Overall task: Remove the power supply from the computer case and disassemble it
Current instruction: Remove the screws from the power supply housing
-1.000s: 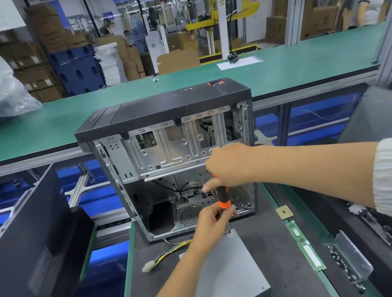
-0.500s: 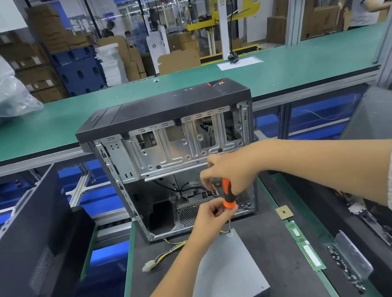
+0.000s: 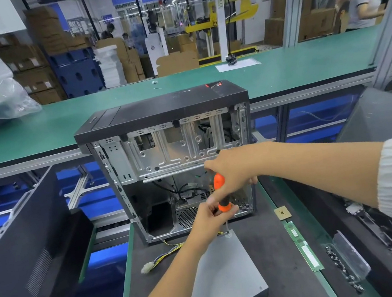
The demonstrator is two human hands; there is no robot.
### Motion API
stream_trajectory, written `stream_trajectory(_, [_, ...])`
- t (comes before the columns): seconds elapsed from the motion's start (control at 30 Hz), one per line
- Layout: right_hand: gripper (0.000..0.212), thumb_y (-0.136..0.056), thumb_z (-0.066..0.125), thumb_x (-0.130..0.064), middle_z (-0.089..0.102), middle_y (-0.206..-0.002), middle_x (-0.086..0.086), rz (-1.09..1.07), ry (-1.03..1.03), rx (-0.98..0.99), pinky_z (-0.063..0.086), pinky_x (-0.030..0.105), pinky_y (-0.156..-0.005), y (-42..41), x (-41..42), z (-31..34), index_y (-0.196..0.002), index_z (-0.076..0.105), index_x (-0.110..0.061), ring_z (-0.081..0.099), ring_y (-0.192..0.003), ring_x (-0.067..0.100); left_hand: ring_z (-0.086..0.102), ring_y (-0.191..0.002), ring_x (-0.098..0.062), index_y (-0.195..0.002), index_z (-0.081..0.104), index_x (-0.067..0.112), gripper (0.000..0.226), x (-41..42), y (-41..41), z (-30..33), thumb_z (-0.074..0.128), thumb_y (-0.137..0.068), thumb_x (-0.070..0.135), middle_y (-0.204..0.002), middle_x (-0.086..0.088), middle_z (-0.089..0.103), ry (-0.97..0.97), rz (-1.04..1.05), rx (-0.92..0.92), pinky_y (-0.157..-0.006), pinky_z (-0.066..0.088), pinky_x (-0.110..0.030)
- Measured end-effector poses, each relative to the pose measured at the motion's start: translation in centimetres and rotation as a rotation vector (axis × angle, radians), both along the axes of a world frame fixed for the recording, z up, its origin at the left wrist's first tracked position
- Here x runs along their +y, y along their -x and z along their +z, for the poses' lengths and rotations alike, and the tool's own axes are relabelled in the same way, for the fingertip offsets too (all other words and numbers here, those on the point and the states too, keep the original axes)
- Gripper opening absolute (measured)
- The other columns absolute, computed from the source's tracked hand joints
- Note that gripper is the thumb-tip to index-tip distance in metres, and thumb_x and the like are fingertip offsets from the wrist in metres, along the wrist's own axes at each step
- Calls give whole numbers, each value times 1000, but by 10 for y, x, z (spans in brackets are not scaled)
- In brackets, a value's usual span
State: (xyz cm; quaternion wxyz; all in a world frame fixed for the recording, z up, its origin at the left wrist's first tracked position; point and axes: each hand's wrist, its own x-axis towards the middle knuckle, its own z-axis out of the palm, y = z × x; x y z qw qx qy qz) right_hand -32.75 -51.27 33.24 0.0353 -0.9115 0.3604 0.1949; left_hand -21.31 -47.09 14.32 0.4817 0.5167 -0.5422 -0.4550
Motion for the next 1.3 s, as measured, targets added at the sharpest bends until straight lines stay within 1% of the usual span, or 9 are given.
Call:
stream_trajectory(0.1, [39,-93,53,-47,65,-74,8,56,58,7,57,33,-59,-2,-3,-9,-91,53,-8,68,-62,22,37,-70,-19,-77,60,-1,36,-1,-2,0,75,-84,30,-68,-10,38,-23,4,9,-70,39,-20])
stream_trajectory(0.13, [23,-92,58,-32,61,-88,8,67,-1,15,58,36,-67,-3,-5,-7,-100,51,-11,67,-74,25,32,-70,-22,-76,57,-4,40,-2,-3,0,75,-84,30,-68,-11,32,-20,-5,11,-68,37,-19])
stream_trajectory(0.2, [46,-85,65,-19,42,-106,4,85,-130,42,56,37,-69,-2,-8,1,-124,42,-26,61,-88,29,26,-69,-27,-71,52,-3,42,-2,-3,0,74,-85,30,-66,-13,25,-23,-25,2,-68,34,-22])
stream_trajectory(0.33, [50,-85,63,-53,48,-85,-1,45,-81,-79,58,33,-59,-2,-4,-3,-118,47,-20,68,-65,21,50,-75,-17,-82,62,1,27,-2,-2,2,76,-84,24,-74,-10,53,-25,-22,21,-77,46,-26])
stream_trajectory(0.6, [22,-94,58,-30,55,-75,3,30,-46,-155,56,32,-55,6,-9,-10,-103,53,-11,62,-44,14,33,-64,-14,-96,68,6,20,-1,-17,0,78,-82,16,-66,-1,32,-84,-57,-40,-64,35,-28])
stream_trajectory(0.97, [19,-93,60,-29,63,-87,7,-106,-170,-314,59,29,-56,28,-15,12,-103,52,-16,70,-58,20,31,-58,-9,-85,72,29,4,8,-19,-21,73,-87,25,-61,7,37,-80,-100,-310,-57,25,-22])
stream_trajectory(1.07, [23,-91,62,-32,71,-77,8,-134,-189,-379,59,29,-64,33,-15,13,-103,56,-14,70,-54,15,40,-67,-15,-65,69,34,32,8,-12,-22,64,-94,24,-68,-7,50,-94,-79,-310,-63,31,-28])
stream_trajectory(1.17, [20,-87,67,-30,70,-70,4,-230,-247,-559,59,27,-61,37,-14,5,-96,58,-15,70,-56,13,42,-54,-12,-66,69,25,33,14,-12,-22,59,-97,24,-61,4,57,-117,-53,-244,-55,35,-18])
stream_trajectory(1.3, [27,-82,74,-22,72,-83,10,-453,-457,-957,60,29,-61,40,-6,-14,-102,60,-10,72,-66,21,19,-41,-8,-69,59,14,35,23,-11,-20,52,-100,29,-49,7,27,-220,-2,-39,-42,17,-19])
